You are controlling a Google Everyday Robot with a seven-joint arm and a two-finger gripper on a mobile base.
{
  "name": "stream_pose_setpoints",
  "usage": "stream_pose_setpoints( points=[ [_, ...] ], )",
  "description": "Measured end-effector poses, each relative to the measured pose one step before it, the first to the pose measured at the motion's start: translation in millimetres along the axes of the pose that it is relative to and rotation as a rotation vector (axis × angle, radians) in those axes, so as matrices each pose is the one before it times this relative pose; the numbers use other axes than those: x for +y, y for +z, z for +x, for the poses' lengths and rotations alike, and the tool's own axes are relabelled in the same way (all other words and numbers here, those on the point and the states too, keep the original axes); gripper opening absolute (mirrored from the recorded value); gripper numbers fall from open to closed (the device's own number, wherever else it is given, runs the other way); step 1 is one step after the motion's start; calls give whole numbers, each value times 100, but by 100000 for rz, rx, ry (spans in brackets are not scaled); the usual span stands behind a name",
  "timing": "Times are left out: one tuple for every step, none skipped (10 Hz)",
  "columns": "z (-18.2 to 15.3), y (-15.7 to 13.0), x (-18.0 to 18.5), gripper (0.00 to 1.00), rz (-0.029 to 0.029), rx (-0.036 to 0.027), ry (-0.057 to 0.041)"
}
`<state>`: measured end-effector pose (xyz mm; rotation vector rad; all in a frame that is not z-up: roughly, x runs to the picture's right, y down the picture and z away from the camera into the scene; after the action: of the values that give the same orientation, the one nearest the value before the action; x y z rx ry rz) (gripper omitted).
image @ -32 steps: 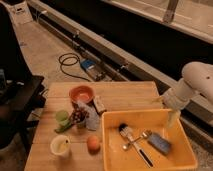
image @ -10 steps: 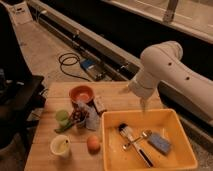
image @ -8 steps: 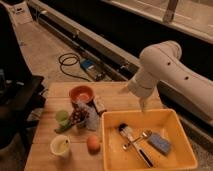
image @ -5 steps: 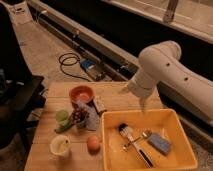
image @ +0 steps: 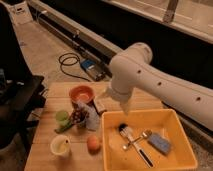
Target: Place apple in tray
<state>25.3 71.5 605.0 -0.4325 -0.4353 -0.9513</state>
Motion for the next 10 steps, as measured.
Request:
stream_pose_setpoints(
  points=[
    [-1977, 409, -1483, 80, 466, -821, -3819],
    [-2413, 531, -1881, 80, 691, -904, -4414],
    [-1426, 307, -993, 80, 604, -638, -2070],
    [-1599, 414, -893, 80, 757, -1691, -1837],
    [-2407, 385, -974, 80, 2210, -3567, -3259],
    [-657, 85, -153, 80, 723, -869, -1059],
    [72, -10, 16, 80, 19, 201, -84],
    [-58, 72, -52, 80, -23, -190, -223],
    [26, -6, -2, 80, -71, 3, 68],
    [111, 21, 33, 80, -682, 207, -48]
  ],
)
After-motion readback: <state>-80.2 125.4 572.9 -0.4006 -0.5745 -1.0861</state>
